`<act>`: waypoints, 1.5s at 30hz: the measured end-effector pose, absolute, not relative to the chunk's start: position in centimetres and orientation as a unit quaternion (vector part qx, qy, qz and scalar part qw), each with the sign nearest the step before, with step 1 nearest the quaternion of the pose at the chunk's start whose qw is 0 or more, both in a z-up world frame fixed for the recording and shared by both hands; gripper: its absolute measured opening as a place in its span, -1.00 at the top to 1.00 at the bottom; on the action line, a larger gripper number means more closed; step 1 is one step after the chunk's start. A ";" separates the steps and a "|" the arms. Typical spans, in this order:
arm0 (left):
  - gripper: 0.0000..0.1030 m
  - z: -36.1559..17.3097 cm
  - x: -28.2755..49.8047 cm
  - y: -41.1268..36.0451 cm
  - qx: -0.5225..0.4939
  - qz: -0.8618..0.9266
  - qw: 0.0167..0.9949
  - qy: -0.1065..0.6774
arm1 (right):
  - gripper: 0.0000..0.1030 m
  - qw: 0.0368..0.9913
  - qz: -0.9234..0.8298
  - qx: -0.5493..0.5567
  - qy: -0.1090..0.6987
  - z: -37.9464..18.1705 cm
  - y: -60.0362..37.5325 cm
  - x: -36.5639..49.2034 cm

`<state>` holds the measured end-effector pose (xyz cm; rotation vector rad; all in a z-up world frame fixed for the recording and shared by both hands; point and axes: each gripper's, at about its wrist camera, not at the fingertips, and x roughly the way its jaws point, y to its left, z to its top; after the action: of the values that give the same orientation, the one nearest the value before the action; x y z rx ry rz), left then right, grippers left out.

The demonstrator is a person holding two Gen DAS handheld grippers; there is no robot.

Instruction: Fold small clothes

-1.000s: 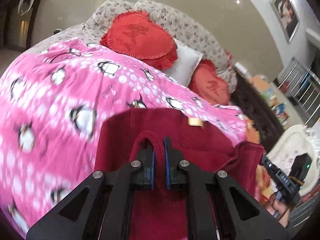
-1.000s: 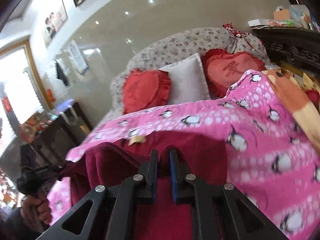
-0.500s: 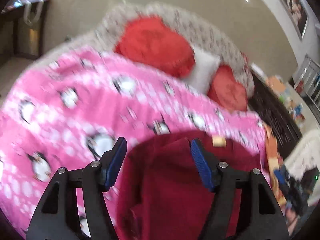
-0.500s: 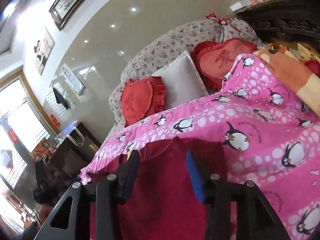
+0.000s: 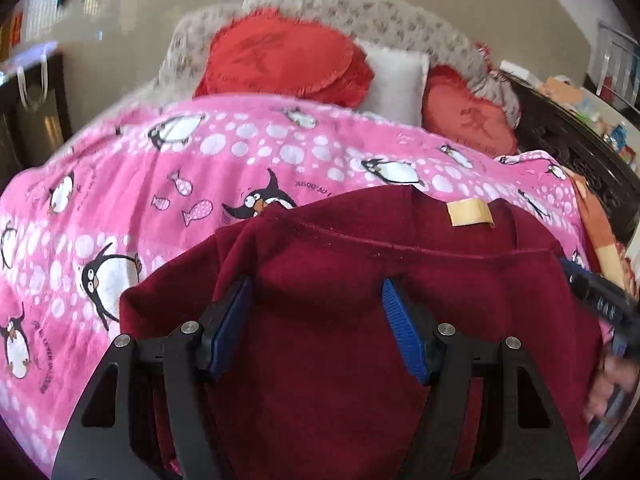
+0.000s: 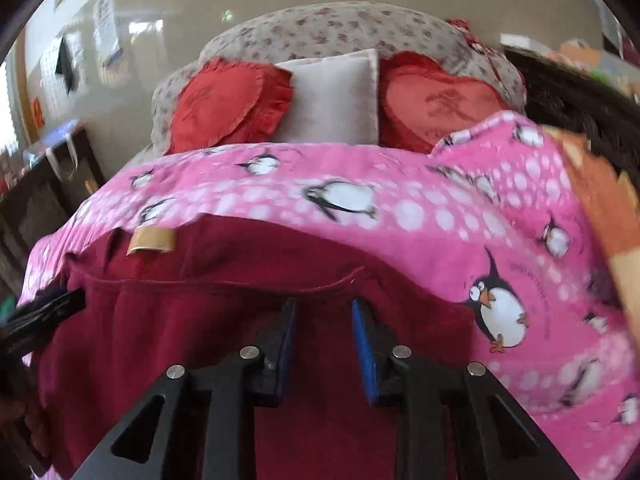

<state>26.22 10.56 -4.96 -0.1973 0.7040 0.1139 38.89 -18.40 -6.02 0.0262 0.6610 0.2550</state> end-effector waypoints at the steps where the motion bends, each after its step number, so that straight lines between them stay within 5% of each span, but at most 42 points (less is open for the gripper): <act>1: -0.33 -5.4 26.0 10.2 -0.081 0.060 0.934 0.342 | 0.52 0.942 0.127 0.019 0.311 -6.4 -18.8 38.8; 13: -0.60 -5.9 26.8 9.1 -0.057 0.063 0.931 0.355 | 0.49 0.945 0.125 0.018 0.303 -6.4 -18.4 39.5; 17: -0.60 -3.7 25.9 9.2 -0.042 0.017 0.899 0.436 | 0.48 0.925 0.127 0.037 0.356 -3.4 -19.2 38.1; 21: -0.61 0.0 18.0 11.7 -0.051 -0.004 0.921 0.386 | 0.16 0.952 0.135 0.056 0.268 0.5 -21.4 29.2; 28: -0.61 -5.3 7.7 14.7 -0.144 -0.015 0.892 0.427 | 0.05 0.945 0.162 -0.022 0.283 -5.8 -18.4 17.4; 30: -0.61 -8.0 7.3 13.9 -0.179 -0.046 0.869 0.459 | 0.05 0.942 0.170 -0.019 0.287 -7.9 -17.7 15.1; 33: -0.94 -8.3 7.2 13.1 -0.190 -0.066 0.878 0.433 | 0.05 0.946 0.149 -0.061 0.280 -8.9 -16.1 14.2; 38: -0.95 -8.5 9.1 14.8 -0.313 -0.140 0.850 0.400 | 0.05 0.941 0.133 -0.098 0.296 -10.2 -14.8 14.5; 45: -0.95 -7.9 10.2 14.2 -0.334 -0.151 0.852 0.373 | 0.05 0.942 0.125 -0.092 0.298 -9.7 -15.2 14.7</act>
<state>10.17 14.20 -7.89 -0.7025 0.7854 -0.3186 14.70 -15.20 -9.75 -0.1870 0.6071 0.2541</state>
